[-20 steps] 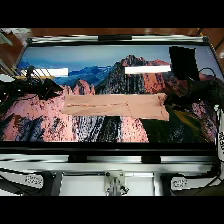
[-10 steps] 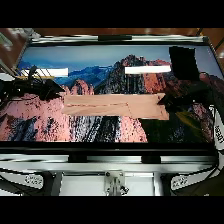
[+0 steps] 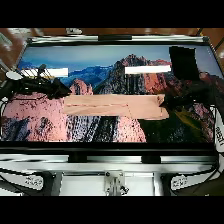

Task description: Fold the shirts.

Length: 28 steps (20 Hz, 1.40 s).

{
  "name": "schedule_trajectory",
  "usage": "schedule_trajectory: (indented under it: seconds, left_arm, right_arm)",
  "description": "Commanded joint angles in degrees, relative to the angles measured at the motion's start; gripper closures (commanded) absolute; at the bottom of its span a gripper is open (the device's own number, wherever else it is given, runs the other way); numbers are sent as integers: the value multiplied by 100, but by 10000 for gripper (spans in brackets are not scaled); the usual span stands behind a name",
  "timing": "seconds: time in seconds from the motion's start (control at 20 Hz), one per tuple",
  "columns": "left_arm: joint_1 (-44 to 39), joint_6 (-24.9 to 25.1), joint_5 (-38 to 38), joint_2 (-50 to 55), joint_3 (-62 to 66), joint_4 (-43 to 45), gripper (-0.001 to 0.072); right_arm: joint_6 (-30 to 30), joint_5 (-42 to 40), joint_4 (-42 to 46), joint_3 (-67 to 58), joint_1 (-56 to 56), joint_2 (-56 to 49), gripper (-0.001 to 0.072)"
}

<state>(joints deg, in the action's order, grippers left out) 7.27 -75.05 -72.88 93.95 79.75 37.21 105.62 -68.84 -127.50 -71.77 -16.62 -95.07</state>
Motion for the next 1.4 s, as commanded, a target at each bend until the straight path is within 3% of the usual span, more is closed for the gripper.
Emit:
schedule_trajectory:
  seconds: [0.0, 0.05, 0.15, 0.2, 0.25, 0.55, 0.95, 1.15, 1.35]
  left_arm:
    - [-741, 0, 251, 7, 4, -240, 472]
    - [-1097, 15, 442, 26, 2, -238, 561]
    - [-1843, 85, 960, 109, 2, -238, 585]
    - [-2227, 87, 1274, 173, 4, -238, 655]
    - [-2553, 87, 1587, 227, 4, -234, 664]
    - [-3683, 79, 3056, 304, 4, -387, 664]
    - [-4503, -282, 3654, 892, 9, -490, 665]
    - [-4819, -280, 4297, 1132, 20, -1329, 665]
    - [-5154, -258, 4398, 1537, 415, -1882, 665]
  right_arm:
    - [0, -85, -96, -9, 2, 748, 652]
    - [-96, -136, -98, -9, 4, 981, 652]
    - [-317, -302, -98, -9, 7, 1453, 652]
    - [-400, -376, -98, -9, 7, 1652, 652]
    - [-481, -435, -94, -7, 4, 1840, 652]
    - [-903, -870, -103, -9, -7, 2640, 652]
    - [-1233, -1471, -177, -643, -7, 3128, 652]
    - [-1379, -1858, -398, -1080, -4, 3161, 652]
    - [-1410, -2100, -398, -1150, -7, 3161, 652]
